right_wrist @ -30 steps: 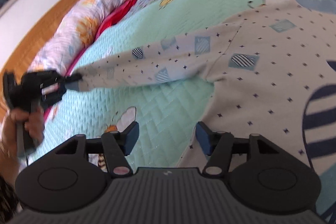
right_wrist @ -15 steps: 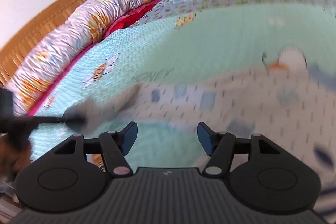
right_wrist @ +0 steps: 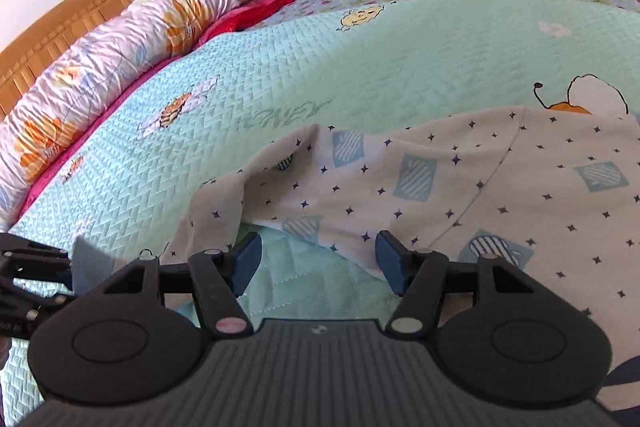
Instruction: Fold clothes
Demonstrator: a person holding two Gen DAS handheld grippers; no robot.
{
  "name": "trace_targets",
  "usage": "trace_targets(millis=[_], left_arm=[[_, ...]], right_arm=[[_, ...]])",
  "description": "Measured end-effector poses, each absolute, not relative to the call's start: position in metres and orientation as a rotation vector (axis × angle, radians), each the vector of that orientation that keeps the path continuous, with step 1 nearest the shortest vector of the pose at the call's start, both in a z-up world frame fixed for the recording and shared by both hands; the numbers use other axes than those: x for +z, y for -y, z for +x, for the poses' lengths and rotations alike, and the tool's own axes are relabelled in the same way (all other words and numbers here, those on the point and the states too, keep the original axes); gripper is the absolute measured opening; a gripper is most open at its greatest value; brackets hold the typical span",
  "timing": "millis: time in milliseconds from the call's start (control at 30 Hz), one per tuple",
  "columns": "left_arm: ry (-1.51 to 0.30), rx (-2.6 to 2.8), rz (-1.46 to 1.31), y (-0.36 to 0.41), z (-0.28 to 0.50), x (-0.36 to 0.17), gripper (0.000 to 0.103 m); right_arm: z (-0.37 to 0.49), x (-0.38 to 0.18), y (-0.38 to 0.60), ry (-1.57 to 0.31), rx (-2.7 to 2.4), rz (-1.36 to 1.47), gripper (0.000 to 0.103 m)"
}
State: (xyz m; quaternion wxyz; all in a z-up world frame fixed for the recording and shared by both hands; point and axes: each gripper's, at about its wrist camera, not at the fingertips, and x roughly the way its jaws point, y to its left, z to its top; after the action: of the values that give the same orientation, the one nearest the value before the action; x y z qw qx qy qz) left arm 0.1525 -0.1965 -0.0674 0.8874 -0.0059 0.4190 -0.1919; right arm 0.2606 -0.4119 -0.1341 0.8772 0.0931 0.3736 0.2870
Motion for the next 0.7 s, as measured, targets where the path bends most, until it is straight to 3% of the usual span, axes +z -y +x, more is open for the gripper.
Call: trace_targets(millis=[367,400,433,467,700], left_arm=[[-0.827,-0.422,0.199,0.227,0.151,-0.069,0.044],[-0.82,-0.43,0.203,0.228,0.153,-0.069,0.034],[-0.817,-0.428,0.198,0.228,0.155,-0.068,0.015],[-0.821,-0.426,0.167,0.225,0.159,-0.065,0.006],[-0.712,-0.205,0.061,0.171,0.202,-0.021,0.006]], right_arm=[[0.26,-0.137,0.416,-0.76,0.602,0.237,0.065],[0.26,-0.138,0.416,-0.757,0.601,0.241,0.065],[0.259,-0.138,0.416,-0.754,0.601,0.244,0.066],[0.259,-0.139,0.416,-0.75,0.599,0.244,0.066],[0.254,-0.139,0.408,-0.728,0.607,0.161,0.067]])
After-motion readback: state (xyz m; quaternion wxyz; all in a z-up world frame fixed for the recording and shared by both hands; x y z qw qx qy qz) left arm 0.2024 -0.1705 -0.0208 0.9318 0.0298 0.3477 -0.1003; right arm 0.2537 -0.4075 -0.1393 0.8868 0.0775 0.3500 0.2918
